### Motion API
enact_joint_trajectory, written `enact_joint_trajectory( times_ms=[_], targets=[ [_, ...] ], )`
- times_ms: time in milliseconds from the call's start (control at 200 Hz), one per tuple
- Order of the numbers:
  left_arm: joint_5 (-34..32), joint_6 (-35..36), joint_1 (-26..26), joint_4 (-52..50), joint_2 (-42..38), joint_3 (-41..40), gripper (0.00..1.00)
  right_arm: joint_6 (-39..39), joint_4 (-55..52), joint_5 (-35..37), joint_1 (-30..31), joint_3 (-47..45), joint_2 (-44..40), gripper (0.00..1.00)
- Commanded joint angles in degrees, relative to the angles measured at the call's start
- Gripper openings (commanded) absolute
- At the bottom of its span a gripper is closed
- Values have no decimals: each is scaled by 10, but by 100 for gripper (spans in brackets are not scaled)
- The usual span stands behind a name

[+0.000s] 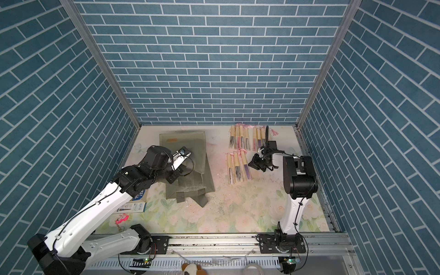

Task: Take out the folding fans from the tote bags
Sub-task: Move the folding fan to the center of the board.

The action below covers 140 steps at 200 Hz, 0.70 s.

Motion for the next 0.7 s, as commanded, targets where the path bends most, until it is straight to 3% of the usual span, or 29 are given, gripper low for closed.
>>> enact_joint_trajectory(
  times_ms=[0,190,305,470,695],
  targets=[
    [-2,-6,0,7,-3,-7,0,12,1,-14,14,10,18,3],
    [-2,-5,0,6,-4,-6,0,14,1,-22,28,21,23,3],
    [-2,-5,1,6,-5,-4,0,12,2,12,29,4,-26,2],
    [3,-6,0,-4,-5,8,0,-38,68,62,72,-72,-187,9],
    [12,-12,0,-23,-1,31,0,-179,224,137,219,-232,-410,23]
  ],
)
